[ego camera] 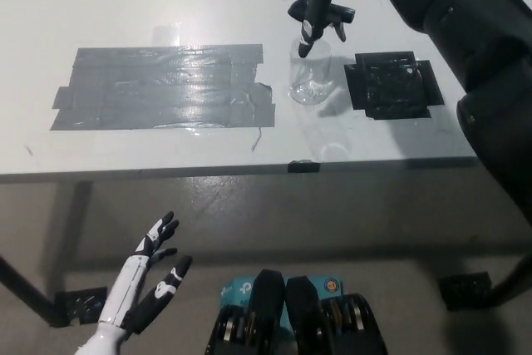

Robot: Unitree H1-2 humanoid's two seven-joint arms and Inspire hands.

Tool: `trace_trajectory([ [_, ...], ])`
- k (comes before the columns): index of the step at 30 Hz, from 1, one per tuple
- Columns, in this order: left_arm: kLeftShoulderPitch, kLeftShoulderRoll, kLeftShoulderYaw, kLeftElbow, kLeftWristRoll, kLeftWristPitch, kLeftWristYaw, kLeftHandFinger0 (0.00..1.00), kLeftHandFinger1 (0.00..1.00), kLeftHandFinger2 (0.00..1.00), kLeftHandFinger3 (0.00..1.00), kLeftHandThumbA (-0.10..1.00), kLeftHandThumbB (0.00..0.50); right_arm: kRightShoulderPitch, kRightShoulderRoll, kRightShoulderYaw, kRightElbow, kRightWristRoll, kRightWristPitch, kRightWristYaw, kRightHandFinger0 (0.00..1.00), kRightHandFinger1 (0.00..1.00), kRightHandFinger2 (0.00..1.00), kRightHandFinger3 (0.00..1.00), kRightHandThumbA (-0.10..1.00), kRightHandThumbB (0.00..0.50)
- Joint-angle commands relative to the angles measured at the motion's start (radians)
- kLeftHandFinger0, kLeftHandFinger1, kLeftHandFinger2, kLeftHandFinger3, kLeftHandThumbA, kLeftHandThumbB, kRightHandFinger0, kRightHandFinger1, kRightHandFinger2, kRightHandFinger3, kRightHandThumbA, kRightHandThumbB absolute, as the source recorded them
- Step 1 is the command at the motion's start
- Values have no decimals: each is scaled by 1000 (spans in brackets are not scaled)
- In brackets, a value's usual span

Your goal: The robot grabs the black lid of the spray bottle on the desk and places it on the black area of the desk

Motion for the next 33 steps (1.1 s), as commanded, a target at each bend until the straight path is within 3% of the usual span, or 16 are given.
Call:
trace_trajectory([
  [1,-17,18,-4,-38,-2,14,-12,871,968,1000,1000,803,143,-73,-31,-27,-2,9,-30,-11,1000,1000,1000,1000,883,477],
  [8,-21,14,-5,-39,-12,18,-16,854,945,1000,1000,787,154,-58,-45,12,9,-43,-47,-33,1000,1000,1000,1000,912,500],
  [16,-24,14,-6,-39,-6,12,-18,839,933,1000,1000,770,135,-39,-55,14,17,-59,-21,-113,1000,1000,1000,1000,879,500],
  [25,-31,14,-8,-44,-5,19,-20,825,928,1000,1000,773,150,-9,-66,-3,14,-57,-56,-195,1000,1000,1000,1000,808,500],
  [27,-31,14,-9,-50,-1,27,-20,820,922,1000,1000,780,161,-2,-66,-7,13,-55,-59,-227,1000,1000,1000,1000,771,500],
  [32,-33,18,-10,-52,4,27,-19,806,908,1000,1000,784,154,25,-61,-54,10,-28,-65,-338,1000,1000,1000,1000,562,488],
  [33,-36,18,-11,-50,3,28,-20,805,907,1000,1000,783,156,32,-59,-45,9,-45,-75,-365,1000,1000,1000,1000,514,465],
])
